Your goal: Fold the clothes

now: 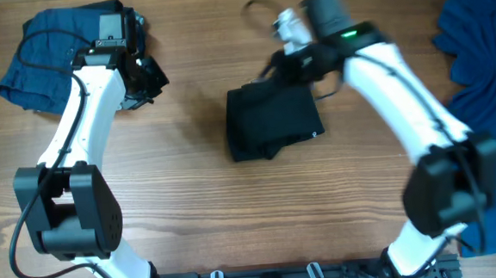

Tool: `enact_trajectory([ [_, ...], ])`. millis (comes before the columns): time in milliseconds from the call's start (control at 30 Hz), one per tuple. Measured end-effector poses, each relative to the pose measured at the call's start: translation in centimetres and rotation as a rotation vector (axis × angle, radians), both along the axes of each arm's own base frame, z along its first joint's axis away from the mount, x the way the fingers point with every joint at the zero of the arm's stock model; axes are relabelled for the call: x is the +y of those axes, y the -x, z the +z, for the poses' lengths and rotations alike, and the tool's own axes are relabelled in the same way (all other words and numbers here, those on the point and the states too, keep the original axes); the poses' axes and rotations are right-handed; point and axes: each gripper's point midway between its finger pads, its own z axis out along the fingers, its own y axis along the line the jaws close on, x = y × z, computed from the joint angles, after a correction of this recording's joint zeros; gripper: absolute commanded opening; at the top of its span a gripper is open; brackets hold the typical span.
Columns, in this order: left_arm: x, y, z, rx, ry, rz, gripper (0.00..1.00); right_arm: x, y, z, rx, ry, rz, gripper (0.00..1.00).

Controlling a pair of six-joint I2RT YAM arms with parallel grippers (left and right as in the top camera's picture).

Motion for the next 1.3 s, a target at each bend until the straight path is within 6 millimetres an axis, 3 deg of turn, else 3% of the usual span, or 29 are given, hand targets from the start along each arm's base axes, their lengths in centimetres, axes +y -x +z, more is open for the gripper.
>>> enact_trajectory([
  [67, -2.2, -0.6, 0.5, -0.031, 0.084, -0.049, 0.04, -3.0, -1.0, 0.7, -0.007, 0.007, -0.071, 0.04],
  [133, -6.0, -0.9, 1.2, -0.068, 0.178, -0.161, 0.04, -5.0, -1.7, 0.3, 0.007, 0.016, -0.117, 0.04],
  [233, -10.4, 0.3, 1.0, -0.051, 0.251, -0.290, 0.04, -5.5, -2.0, -1.0, 0.037, 0.022, -0.130, 0.04],
  [400, -15.8, 1.9, 0.0, -0.029, 0.304, -0.450, 0.04, -5.3, -3.5, -6.3, 0.118, 0.034, -0.138, 0.04],
  [533, -17.6, 1.4, -2.6, -0.017, 0.310, -0.489, 0.04, -4.8, -4.5, -10.3, 0.173, 0.019, -0.150, 0.04],
  [700, -18.1, 0.1, -9.4, 0.034, 0.305, -0.488, 0.04, -4.5, -5.0, -12.7, 0.205, 0.004, -0.159, 0.04],
  [733, -18.4, -0.2, -10.0, 0.034, 0.322, -0.492, 0.04, -4.5, -5.0, -13.0, 0.211, 0.005, -0.161, 0.04],
  [967, -19.0, -1.5, -9.9, -0.013, 0.343, -0.502, 0.04, -4.5, -5.0, -14.1, 0.223, 0.008, -0.154, 0.04],
  [1100, -18.7, -2.0, -8.0, -0.050, 0.316, -0.498, 0.05, -4.9, -5.0, -13.1, 0.199, 0.010, -0.145, 0.04],
  [1167, -18.4, -2.6, -4.4, -0.130, 0.296, -0.499, 0.05, -5.7, -4.5, -10.7, 0.188, 0.012, -0.154, 0.04],
  [1267, -18.0, -2.0, 3.3, -0.254, 0.288, -0.507, 0.04, -6.7, -2.4, -7.5, 0.206, 0.024, -0.150, 0.05],
  [1300, -17.9, -1.7, 4.6, -0.268, 0.290, -0.510, 0.04, -6.9, -1.6, -7.1, 0.220, 0.033, -0.139, 0.05],
])
